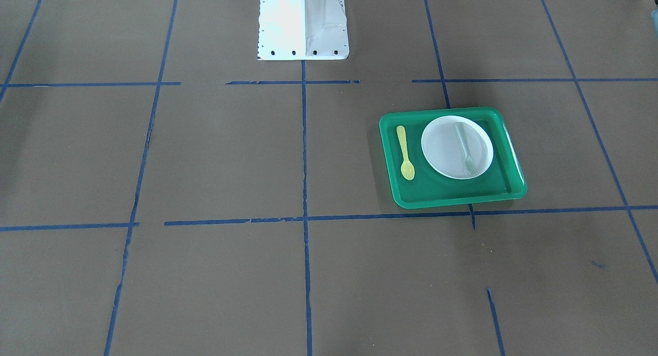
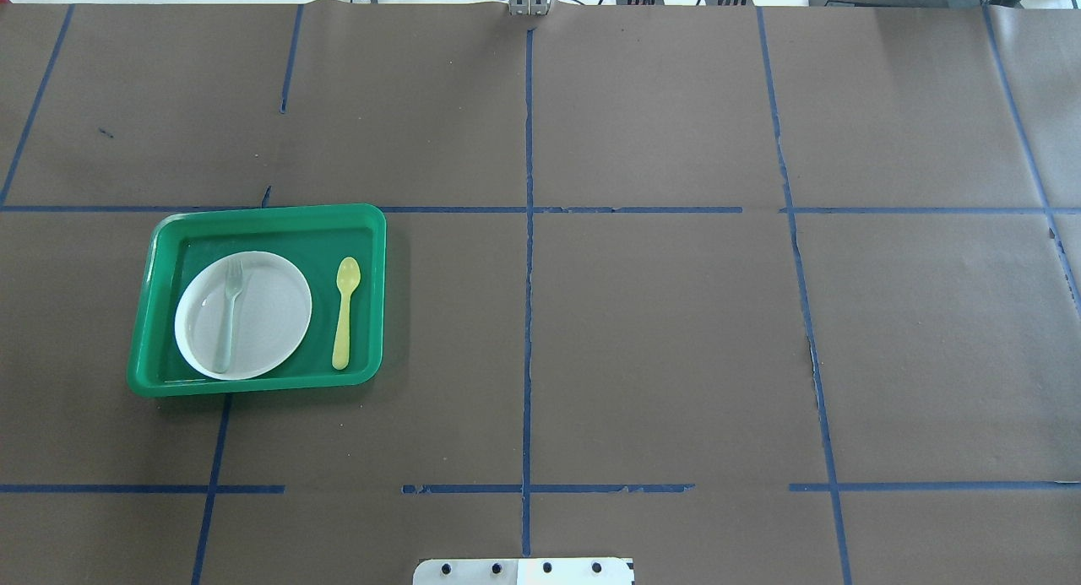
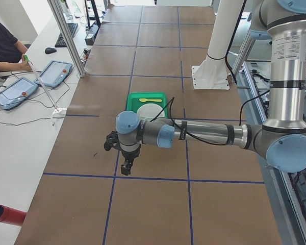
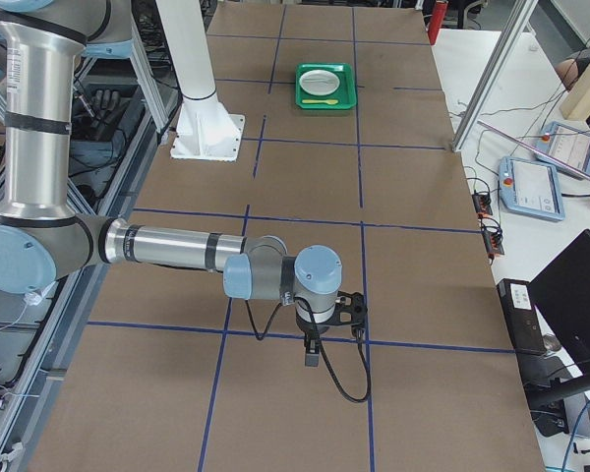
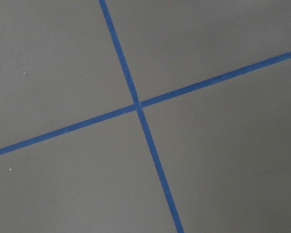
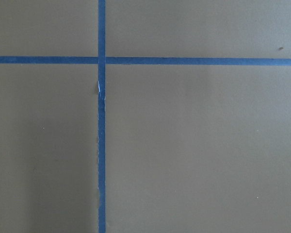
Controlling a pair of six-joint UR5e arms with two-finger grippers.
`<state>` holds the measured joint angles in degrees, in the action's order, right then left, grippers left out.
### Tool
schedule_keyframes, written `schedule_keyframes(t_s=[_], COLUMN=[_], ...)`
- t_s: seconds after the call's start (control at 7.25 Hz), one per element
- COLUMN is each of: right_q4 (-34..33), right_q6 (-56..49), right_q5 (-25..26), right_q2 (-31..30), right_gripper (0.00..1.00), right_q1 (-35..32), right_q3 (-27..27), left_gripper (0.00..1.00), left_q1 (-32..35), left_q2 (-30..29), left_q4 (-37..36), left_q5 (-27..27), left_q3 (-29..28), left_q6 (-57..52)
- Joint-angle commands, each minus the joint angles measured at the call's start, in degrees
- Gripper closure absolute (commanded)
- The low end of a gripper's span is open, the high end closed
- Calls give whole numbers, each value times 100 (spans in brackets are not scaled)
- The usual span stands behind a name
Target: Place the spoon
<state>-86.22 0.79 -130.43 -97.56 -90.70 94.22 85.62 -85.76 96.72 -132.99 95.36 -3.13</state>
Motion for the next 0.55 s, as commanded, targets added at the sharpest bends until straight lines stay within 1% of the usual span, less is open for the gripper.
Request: schedule_keyframes(t_s=[0.0,0.28,0.41], right_q4=[0,0,0], right_q6=[0,0,0], right_q5=[0,0,0], right_q2=[0,0,0], right_gripper=[0,0,0], right_q1=[0,0,0], right_q3=[0,0,0], left_gripper=[0,0,0], left_q1=[156,280,280], left_q2=[50,50,50], left_q4=[92,58,66], left_q5=[-104,-96,-104], left_q3=[-35,-79,-132], left_q6=[786,892,1397])
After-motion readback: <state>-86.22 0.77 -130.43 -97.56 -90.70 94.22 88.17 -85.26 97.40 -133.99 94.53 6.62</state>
